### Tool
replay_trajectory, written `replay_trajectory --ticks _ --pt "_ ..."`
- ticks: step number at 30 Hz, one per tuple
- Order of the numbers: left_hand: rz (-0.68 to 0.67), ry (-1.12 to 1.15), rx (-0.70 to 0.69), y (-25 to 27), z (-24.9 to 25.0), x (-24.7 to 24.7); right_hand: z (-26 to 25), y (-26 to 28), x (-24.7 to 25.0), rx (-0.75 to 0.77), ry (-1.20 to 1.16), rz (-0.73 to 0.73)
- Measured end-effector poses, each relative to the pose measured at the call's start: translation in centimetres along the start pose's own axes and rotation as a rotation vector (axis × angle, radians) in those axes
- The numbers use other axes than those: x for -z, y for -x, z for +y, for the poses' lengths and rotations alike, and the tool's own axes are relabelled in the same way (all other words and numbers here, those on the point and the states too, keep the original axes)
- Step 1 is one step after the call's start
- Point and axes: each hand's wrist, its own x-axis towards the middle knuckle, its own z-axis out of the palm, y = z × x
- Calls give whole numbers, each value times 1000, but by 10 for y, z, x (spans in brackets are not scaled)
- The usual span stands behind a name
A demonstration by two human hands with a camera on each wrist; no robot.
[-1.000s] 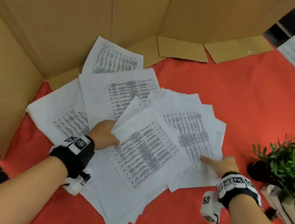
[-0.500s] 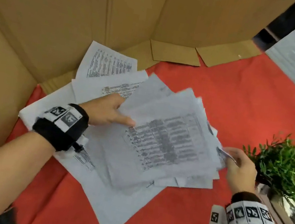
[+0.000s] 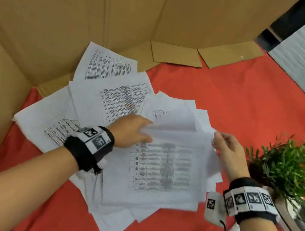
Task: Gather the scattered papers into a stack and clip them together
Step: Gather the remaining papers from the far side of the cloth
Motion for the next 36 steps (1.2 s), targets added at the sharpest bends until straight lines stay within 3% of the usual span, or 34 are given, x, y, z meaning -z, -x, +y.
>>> replay_trajectory --ticks 3,5,7,10,14,18,22,25,28,31,33,36 --pt "164 321 149 8 -44 7 41 -21 -14 -228 337 6" --pt "290 468 249 18 -68 8 67 -25 -28 -373 459 -48" --pt "332 543 301 27 -86 9 80 -26 -38 -428 507 -45" --pt "298 559 339 33 -96 12 81 -23 -40 -381 482 -66" --pt "196 702 271 33 -83 21 69 -23 -21 -158 475 47" --pt "9 573 83 27 -53 30 47 -16 6 115 454 125" --pt "-3 421 -121 20 -26 25 22 -5 29 311 363 -14" --pt "58 178 -253 14 -11 18 10 4 39 315 317 -164" --pt "146 -109 -352 11 -3 12 -2 15 42 289 216 -156" --pt "242 -230 -408 10 6 15 -9 21 42 233 79 -161" --pt "203 -290 -403 9 15 19 -13 30 44 223 31 -192" --pt "64 -365 -262 -3 25 23 -14 29 44 196 -65 -222"
